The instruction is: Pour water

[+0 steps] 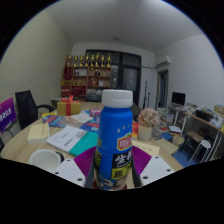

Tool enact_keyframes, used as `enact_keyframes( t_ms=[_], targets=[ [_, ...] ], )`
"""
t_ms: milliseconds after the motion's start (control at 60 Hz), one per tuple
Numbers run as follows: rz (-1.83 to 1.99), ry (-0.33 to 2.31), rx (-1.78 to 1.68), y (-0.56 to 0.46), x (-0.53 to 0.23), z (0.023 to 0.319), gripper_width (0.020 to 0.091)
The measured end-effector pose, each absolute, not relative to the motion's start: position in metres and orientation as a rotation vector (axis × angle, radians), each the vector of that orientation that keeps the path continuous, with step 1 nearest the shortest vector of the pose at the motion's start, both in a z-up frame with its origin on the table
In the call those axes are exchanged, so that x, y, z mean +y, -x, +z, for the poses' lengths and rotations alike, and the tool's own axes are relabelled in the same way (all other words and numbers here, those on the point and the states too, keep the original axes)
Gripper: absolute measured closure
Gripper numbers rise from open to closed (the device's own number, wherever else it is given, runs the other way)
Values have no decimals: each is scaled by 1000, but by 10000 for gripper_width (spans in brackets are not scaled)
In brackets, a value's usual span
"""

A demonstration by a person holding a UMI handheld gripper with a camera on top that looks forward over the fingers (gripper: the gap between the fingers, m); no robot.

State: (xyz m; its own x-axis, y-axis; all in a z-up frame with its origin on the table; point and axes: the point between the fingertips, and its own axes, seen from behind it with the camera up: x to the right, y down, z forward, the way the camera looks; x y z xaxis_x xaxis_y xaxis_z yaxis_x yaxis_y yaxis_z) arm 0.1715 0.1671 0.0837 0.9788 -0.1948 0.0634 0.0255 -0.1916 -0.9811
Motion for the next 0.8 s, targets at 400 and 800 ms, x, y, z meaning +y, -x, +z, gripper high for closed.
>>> enact_keyframes(
  t_ms=[400,800],
  targets=[
    [-107,1865,238,-157,148,61,290],
    [-224,1891,332,-78,-43,155,266]
  ],
)
